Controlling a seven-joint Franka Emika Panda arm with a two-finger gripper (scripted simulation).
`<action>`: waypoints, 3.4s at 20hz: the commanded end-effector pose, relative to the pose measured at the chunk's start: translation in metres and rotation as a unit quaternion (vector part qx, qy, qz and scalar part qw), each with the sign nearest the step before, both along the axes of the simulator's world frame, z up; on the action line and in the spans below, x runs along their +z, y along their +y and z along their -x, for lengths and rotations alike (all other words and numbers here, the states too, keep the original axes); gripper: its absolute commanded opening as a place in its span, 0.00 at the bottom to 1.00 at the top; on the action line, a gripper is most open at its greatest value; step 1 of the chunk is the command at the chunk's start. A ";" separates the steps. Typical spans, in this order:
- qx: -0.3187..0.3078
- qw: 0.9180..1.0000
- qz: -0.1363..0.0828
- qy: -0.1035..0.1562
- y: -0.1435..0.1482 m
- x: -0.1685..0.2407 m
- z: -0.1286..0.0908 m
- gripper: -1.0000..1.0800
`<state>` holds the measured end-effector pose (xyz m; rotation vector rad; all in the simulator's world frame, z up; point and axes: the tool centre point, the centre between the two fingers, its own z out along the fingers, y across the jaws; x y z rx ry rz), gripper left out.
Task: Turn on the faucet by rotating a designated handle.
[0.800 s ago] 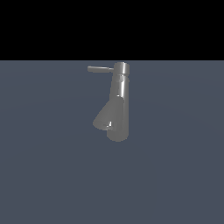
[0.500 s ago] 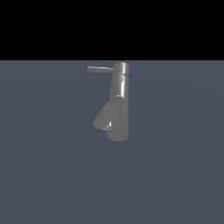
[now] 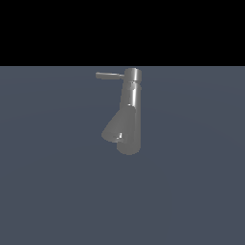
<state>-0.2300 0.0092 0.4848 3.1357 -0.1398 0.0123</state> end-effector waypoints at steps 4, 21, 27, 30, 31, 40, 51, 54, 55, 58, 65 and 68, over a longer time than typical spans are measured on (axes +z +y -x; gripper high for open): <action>-0.056 0.998 0.006 0.002 0.001 -0.004 -0.023 0.00; -0.261 0.965 0.021 0.005 0.004 -0.033 -0.113 0.00; -0.330 0.944 0.023 0.005 0.006 -0.049 -0.144 0.00; -0.364 0.931 0.023 0.005 0.006 -0.059 -0.160 0.00; -0.375 0.927 0.023 0.006 0.007 -0.062 -0.165 0.00; -0.472 0.881 0.020 0.008 0.009 -0.095 -0.209 0.00; -0.585 0.811 0.011 0.016 0.012 -0.144 -0.258 0.00; -0.614 0.789 0.009 0.019 0.013 -0.158 -0.270 0.00; -0.624 0.781 0.008 0.020 0.013 -0.163 -0.274 0.00; -0.653 0.757 0.004 0.024 0.014 -0.178 -0.286 0.00; -0.708 0.705 -0.002 0.033 0.015 -0.211 -0.308 0.00; -0.725 0.688 -0.004 0.036 0.015 -0.221 -0.314 0.00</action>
